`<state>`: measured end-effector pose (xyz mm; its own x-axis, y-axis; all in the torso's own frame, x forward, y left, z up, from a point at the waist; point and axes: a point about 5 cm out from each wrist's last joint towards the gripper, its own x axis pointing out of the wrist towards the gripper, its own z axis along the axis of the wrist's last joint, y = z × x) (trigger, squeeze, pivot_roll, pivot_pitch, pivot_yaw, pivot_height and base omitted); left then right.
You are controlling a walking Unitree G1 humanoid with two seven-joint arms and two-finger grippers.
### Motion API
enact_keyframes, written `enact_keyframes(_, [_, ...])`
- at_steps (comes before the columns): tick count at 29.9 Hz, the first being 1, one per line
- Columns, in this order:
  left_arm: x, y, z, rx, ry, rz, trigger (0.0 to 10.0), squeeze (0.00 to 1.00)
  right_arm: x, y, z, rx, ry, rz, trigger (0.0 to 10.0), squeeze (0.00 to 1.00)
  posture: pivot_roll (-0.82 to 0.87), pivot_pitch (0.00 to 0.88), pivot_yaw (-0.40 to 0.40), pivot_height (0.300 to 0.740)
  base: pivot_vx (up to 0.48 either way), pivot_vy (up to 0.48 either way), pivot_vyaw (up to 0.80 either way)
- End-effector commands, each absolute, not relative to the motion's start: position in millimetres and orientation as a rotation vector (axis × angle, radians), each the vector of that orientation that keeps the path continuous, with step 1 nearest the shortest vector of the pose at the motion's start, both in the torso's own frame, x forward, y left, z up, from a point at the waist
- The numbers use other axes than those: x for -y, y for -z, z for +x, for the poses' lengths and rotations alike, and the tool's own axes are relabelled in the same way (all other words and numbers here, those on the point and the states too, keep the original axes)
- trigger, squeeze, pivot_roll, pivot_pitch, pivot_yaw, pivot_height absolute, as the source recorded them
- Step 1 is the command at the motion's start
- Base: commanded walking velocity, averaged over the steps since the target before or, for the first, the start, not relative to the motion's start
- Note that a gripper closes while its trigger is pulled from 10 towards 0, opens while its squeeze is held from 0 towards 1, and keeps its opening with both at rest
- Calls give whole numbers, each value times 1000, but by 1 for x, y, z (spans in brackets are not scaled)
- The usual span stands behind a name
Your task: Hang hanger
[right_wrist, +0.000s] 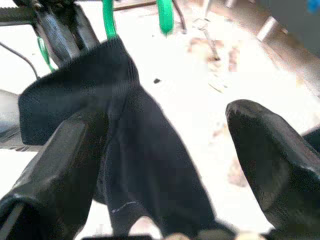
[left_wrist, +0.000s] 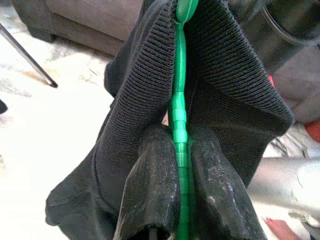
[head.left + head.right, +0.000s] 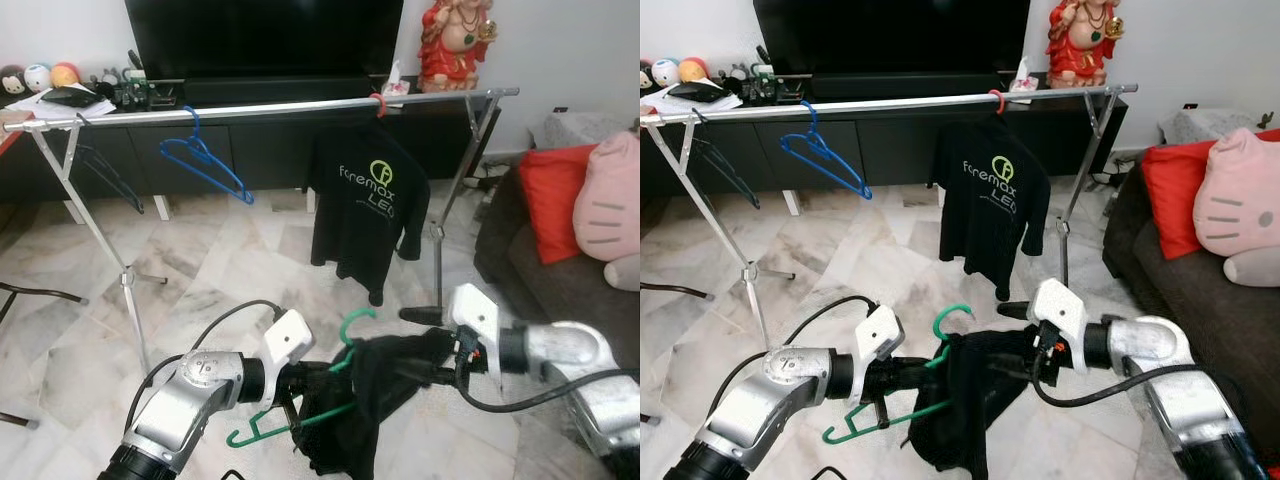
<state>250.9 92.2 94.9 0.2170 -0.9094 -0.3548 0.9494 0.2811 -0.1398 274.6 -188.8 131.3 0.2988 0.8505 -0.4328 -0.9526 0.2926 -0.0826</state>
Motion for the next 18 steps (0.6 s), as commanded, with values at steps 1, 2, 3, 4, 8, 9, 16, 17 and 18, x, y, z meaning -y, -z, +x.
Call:
enact_keyframes(1, [-86,-109,252,-329,1340,152,10000,0,188,-135,277,-332,-1279,-382,10000,0,-26,0,-4,716,0,0,0])
enact_keyframes(2, [-86,-110,251,-329,1348,152,10000,0,188,-134,278,-340,-1303,-408,10000,0,-17,0,-4,716,0,0,0])
enact_keyframes(3, [-86,-110,251,-329,1348,152,10000,0,188,-134,278,-340,-1303,-408,10000,0,-17,0,-4,716,0,0,0])
enact_keyframes(4, [-86,-110,251,-331,1357,153,10000,0,189,-132,280,-359,-1329,-426,10000,0,-16,0,-4,716,0,0,0])
enact_keyframes(8, [-88,-111,250,-339,1369,162,10000,0,193,-127,280,-410,-1391,-427,10000,0,-7,0,-3,716,0,0,0])
enact_keyframes(9, [-89,-111,250,-340,1369,164,10000,0,194,-127,280,-418,-1399,-427,10000,0,-7,0,-3,716,0,0,0])
enact_keyframes(16, [-93,-112,252,-348,1370,182,10000,0,203,-116,284,-481,-1401,-466,10000,0,-7,0,1,716,0,0,0])
enact_keyframes(17, [-93,-112,252,-348,1371,183,10000,0,203,-114,284,-486,-1399,-461,10000,0,-7,0,1,716,0,0,0])
enact_keyframes(18, [-93,-112,252,-348,1371,183,10000,0,203,-114,284,-486,-1399,-461,10000,0,-7,0,1,716,0,0,0])
